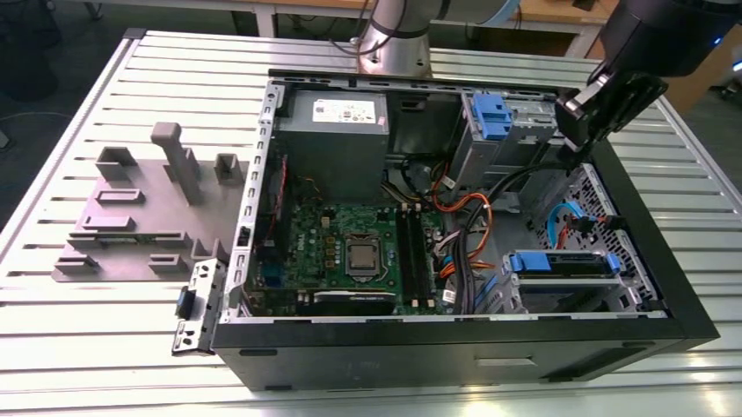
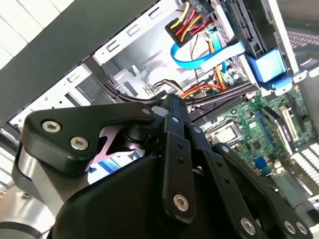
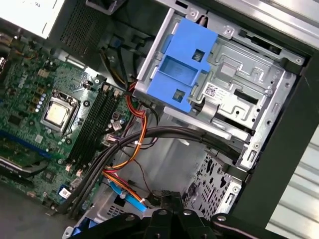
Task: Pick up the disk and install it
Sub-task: 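Insert the first disk wire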
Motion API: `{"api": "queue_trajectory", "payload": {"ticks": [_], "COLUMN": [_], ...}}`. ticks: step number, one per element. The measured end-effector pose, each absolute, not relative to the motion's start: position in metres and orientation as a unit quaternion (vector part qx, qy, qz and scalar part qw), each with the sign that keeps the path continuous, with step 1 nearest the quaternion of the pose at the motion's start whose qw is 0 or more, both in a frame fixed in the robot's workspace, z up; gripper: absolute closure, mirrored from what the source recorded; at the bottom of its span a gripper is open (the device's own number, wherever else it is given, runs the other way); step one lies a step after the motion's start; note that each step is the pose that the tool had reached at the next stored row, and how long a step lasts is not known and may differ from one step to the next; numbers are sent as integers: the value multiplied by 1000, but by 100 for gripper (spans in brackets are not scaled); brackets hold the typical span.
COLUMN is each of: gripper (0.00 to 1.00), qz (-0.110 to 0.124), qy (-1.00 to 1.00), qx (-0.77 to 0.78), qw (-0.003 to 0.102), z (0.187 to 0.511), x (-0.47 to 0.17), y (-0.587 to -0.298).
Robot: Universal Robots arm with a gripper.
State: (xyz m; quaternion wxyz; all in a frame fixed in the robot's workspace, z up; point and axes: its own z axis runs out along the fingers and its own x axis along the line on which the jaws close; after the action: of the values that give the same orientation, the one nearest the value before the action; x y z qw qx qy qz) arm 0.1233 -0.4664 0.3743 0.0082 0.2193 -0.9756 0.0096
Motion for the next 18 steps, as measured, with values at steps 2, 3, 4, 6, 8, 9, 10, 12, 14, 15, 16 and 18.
{"api": "queue_trajectory", "payload": {"ticks": [2, 3, 4, 6, 8, 9, 10, 12, 14, 15, 16, 18], "gripper": [89, 89, 89, 89, 89, 89, 89, 89, 89, 89, 89, 89], "qz": [10, 10, 11, 11, 13, 14, 16, 19, 22, 24, 25, 27], "qy": [-973, -971, -970, -967, -965, -964, -963, -963, -963, -963, -963, -962], "qx": [232, 238, 243, 254, 263, 266, 267, 268, 269, 269, 270, 271], "qw": [8, 8, 8, 8, 8, 9, 9, 10, 11, 11, 12, 12], "z": [374, 374, 373, 373, 372, 372, 372, 372, 372, 372, 372, 372], "x": [123, 123, 123, 123, 123, 123, 123, 123, 123, 123, 123, 123], "y": [-466, -466, -466, -466, -466, -467, -467, -469, -472, -473, -474, -477]}}
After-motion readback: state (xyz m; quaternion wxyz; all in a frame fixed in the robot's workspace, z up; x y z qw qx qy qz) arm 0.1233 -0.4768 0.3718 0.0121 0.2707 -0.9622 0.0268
